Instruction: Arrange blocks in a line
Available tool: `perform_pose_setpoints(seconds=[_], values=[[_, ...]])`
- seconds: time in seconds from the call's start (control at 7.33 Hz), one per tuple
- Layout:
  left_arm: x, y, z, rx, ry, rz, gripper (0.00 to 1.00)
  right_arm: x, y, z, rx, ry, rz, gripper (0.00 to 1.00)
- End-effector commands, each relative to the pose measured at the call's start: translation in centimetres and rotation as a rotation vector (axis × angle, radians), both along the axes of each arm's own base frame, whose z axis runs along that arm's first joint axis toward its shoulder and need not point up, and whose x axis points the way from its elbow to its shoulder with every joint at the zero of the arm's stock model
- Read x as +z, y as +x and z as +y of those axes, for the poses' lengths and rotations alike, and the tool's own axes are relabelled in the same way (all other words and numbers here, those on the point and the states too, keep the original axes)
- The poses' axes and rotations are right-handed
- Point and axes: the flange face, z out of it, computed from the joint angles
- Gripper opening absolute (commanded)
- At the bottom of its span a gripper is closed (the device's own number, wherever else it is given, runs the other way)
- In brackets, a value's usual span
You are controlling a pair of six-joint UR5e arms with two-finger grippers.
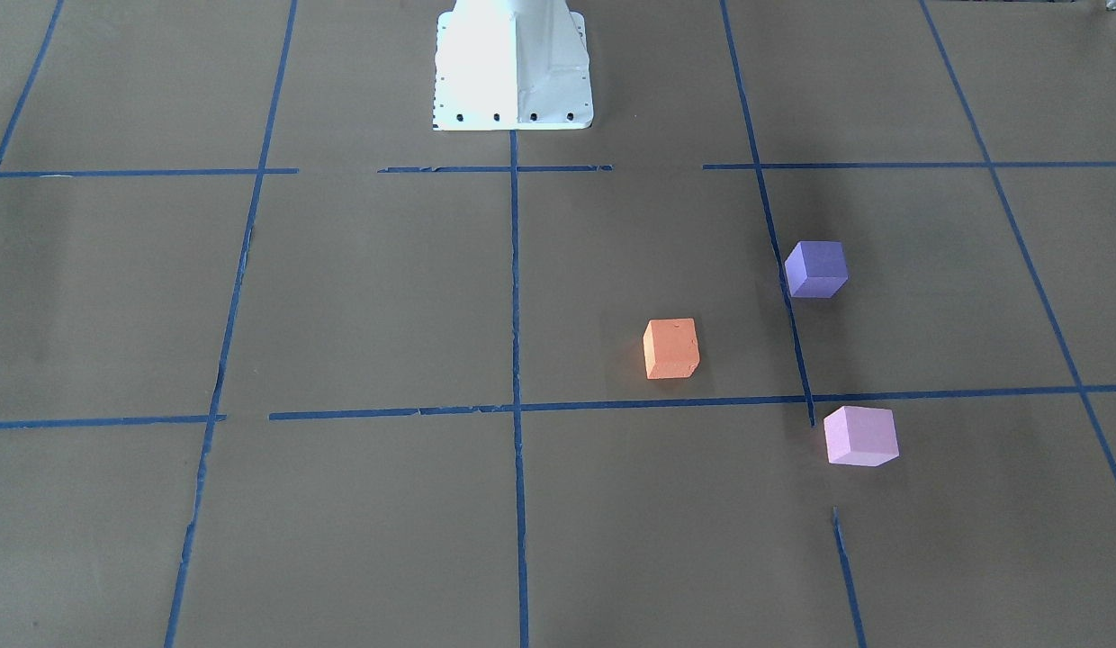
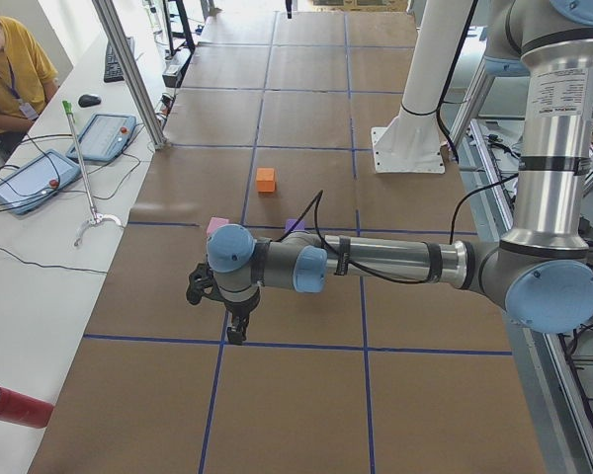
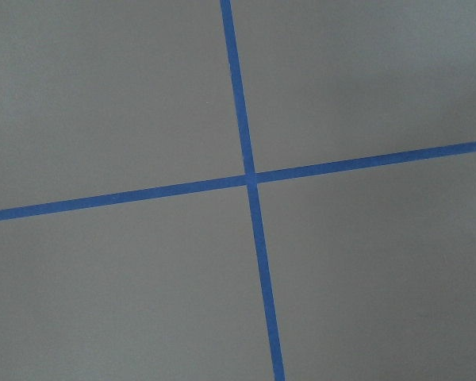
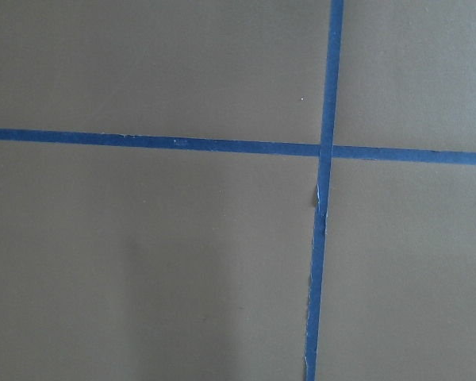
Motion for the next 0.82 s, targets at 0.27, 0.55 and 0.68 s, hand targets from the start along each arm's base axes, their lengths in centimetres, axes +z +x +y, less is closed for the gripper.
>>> perform_pose_setpoints(seconds=[0.27,0.55,0.68], values=[[-1.7,0.6,-1.4,0.005,0.034,-0.007,1.0,0.0,0.0,0.0,0.0,0.0,0.0,1.0],[-10.2,7.5,-5.8,0.116,0.185,0.023,1.0,0.0,0.0,0.0,0.0,0.0,0.0,1.0],[-13.9,12.1,-5.8,0.101,0.151,0.05,1.0,0.0,0.0,0.0,0.0,0.0,0.0,1.0]])
